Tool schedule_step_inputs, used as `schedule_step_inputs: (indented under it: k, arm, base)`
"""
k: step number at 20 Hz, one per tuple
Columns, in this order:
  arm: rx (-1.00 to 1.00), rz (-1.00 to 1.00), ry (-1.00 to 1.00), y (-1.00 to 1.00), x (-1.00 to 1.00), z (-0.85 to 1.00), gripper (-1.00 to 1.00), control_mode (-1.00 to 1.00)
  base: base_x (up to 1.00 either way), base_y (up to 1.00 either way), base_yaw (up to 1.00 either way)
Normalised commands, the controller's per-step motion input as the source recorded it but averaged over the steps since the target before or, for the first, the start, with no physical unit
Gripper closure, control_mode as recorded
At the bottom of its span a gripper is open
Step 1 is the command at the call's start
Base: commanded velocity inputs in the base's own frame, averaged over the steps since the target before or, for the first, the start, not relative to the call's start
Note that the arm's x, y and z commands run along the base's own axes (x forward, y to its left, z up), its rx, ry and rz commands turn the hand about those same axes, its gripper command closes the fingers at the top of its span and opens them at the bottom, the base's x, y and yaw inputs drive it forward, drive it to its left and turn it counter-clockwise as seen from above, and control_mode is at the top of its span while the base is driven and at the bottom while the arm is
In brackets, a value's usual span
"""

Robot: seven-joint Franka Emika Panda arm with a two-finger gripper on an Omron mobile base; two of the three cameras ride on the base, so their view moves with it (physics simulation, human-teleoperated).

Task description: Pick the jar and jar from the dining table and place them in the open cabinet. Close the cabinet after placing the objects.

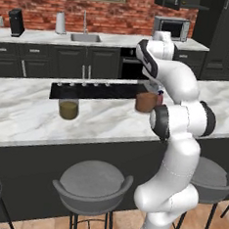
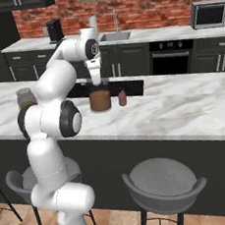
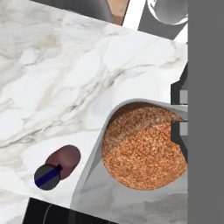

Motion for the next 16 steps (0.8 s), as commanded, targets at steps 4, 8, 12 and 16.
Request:
schedule_step_inputs:
  k: [4,8,12,16]
  arm:
    - [0.00,0.00,-0.17,0.49,-0.45,0.35,1.00,-1.00]
    - [0.00,0.00,-0.19,0.25,-0.54,0.43,1.00,-1.00]
    - [0.01,0.00,-0.22,-0.02,-0.64,0.34,1.00,-1.00]
    - [0.04,0.00,-0.13,-0.24,-0.46,0.28,1.00,-1.00]
  base:
    - [0.00,0.00,0.00]
    - [0.00,0.00,0.00]
    - [0.00,0.00,0.00]
    - [0.00,0.00,0.00]
